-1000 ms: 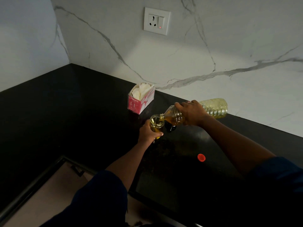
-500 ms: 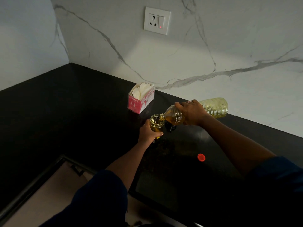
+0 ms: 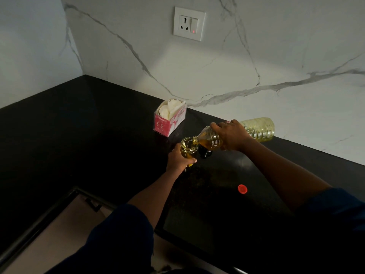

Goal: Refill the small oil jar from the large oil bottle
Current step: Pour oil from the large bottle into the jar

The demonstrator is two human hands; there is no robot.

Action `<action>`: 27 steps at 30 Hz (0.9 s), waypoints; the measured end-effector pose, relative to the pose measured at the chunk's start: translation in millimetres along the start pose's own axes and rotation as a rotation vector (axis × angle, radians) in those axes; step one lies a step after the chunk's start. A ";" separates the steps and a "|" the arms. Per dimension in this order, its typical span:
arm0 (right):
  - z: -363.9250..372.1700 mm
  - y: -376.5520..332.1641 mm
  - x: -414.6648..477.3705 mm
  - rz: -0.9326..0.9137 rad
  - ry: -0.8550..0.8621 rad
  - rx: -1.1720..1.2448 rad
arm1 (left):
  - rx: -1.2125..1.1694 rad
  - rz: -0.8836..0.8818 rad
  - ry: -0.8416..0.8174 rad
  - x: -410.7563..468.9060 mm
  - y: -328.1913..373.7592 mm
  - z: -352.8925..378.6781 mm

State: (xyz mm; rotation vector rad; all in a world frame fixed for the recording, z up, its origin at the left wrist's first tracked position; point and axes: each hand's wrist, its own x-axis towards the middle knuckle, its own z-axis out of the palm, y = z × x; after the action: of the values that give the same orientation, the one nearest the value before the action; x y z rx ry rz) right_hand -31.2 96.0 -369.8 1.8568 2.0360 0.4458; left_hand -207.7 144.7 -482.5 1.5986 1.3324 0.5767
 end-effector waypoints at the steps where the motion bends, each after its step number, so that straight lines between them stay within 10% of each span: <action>1: -0.1 0.0 0.0 -0.001 -0.001 -0.003 | -0.001 0.001 0.000 0.1 -0.3 0.1; 27: 1.0 1.1 0.3 -0.011 -0.004 0.003 | 0.024 0.005 0.010 0.3 0.2 0.5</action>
State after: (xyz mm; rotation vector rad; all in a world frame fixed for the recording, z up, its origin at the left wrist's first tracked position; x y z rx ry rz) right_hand -29.8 96.3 -370.2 1.8460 2.0447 0.4356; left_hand -207.2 144.8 -482.6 1.6205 1.3477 0.5738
